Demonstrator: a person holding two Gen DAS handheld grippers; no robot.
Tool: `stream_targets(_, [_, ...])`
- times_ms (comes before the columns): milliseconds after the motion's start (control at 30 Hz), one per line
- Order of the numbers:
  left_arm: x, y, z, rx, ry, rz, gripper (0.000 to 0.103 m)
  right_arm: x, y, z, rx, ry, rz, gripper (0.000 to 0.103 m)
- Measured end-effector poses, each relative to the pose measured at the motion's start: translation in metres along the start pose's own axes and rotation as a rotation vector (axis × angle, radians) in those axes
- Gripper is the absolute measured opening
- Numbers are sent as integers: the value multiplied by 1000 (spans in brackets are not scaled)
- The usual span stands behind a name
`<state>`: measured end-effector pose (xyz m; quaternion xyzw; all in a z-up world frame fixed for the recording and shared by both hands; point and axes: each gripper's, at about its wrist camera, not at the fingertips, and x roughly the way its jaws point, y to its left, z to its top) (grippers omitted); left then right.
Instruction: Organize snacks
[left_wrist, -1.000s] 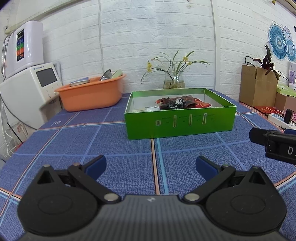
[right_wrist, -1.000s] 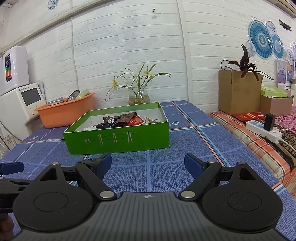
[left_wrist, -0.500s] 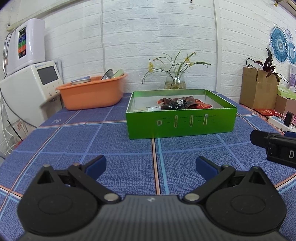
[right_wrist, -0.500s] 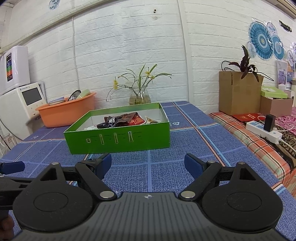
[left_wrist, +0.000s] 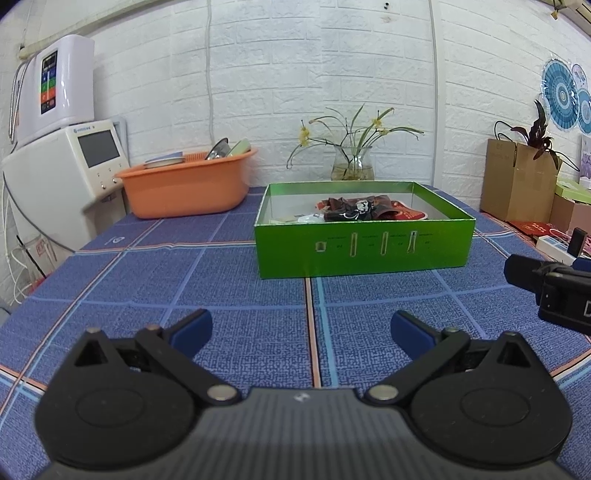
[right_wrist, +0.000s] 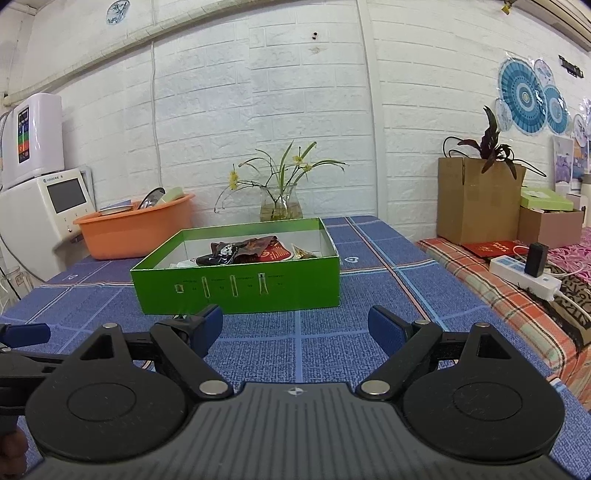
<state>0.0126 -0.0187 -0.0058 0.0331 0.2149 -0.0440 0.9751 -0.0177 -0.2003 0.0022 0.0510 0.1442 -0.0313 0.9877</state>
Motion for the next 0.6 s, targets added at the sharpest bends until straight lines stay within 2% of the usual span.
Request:
stream_targets(167, [1, 0, 0, -9, 1, -1, 103, 0, 0, -1, -1, 4, 1, 103])
stream_targets(467, [-8, -2, -2, -9, -60, -18, 103, 0, 0, -2, -2, 5, -1, 103])
stream_targets(600, [-6, -3, -1, -9, -49, 0, 103, 0, 0, -3, -3, 4, 1, 103])
